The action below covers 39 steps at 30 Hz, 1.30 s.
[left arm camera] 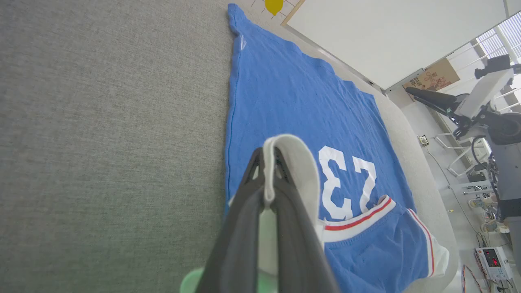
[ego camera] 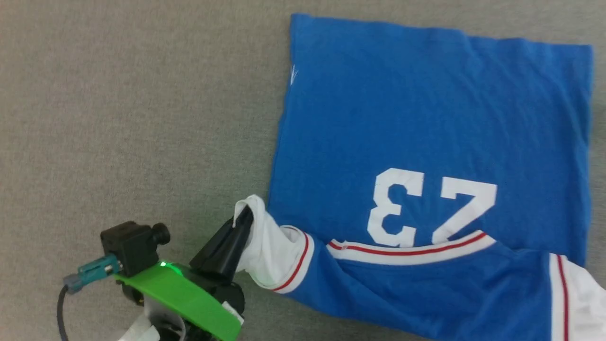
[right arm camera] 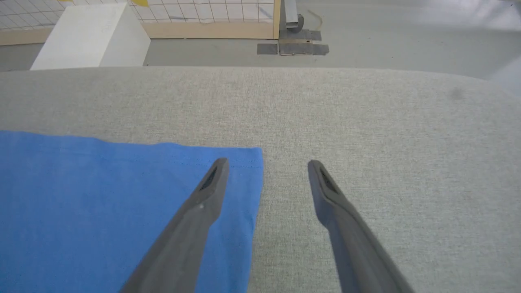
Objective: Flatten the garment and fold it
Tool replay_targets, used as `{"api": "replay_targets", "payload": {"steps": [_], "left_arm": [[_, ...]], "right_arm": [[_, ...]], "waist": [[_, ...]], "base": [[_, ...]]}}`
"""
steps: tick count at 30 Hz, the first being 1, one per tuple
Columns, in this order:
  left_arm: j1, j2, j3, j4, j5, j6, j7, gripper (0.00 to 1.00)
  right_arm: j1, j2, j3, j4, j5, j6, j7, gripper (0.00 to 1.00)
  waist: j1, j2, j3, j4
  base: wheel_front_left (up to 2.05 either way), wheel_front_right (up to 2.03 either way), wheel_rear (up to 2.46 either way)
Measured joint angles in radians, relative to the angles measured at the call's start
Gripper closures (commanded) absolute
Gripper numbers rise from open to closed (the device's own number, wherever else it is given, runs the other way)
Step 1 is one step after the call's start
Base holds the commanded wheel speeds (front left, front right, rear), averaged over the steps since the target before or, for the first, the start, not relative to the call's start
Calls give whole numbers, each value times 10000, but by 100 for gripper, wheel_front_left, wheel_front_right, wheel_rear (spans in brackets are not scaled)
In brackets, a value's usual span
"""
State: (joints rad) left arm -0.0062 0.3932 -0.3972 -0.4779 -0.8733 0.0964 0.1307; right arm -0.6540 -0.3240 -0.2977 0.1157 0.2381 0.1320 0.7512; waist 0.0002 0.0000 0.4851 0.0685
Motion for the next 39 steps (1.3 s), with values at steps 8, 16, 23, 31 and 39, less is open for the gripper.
{"api": "replay_targets", "payload": {"steps": [8,16,23,31,39], "left_arm": [[-452,-203,-274,322,194,-161,4,100],[-534,-215,-291,495,201,-165,2,100],[-657,-232,-138,744,199,-261,-142,100],[-560,-81,92,1143,284,-230,-362,100],[191,121,376,1089,176,19,-447,100]], "right_arm": [[-500,-132,125,1237,-500,0,512,0],[-922,-121,-59,1325,-734,2,708,100],[-881,267,-207,1553,-702,2,257,100],[-5,472,-759,1419,-192,2,-654,100],[2728,813,-2146,-238,633,2,-788,100]], "waist": [[0,0,806,594],[-1,0,1059,774],[-1,0,701,585],[-2,0,-281,248],[-3,0,-1442,-337]], "base": [[0,0,0],[0,0,0],[0,0,0],[0,0,0],[0,0,0]]}}
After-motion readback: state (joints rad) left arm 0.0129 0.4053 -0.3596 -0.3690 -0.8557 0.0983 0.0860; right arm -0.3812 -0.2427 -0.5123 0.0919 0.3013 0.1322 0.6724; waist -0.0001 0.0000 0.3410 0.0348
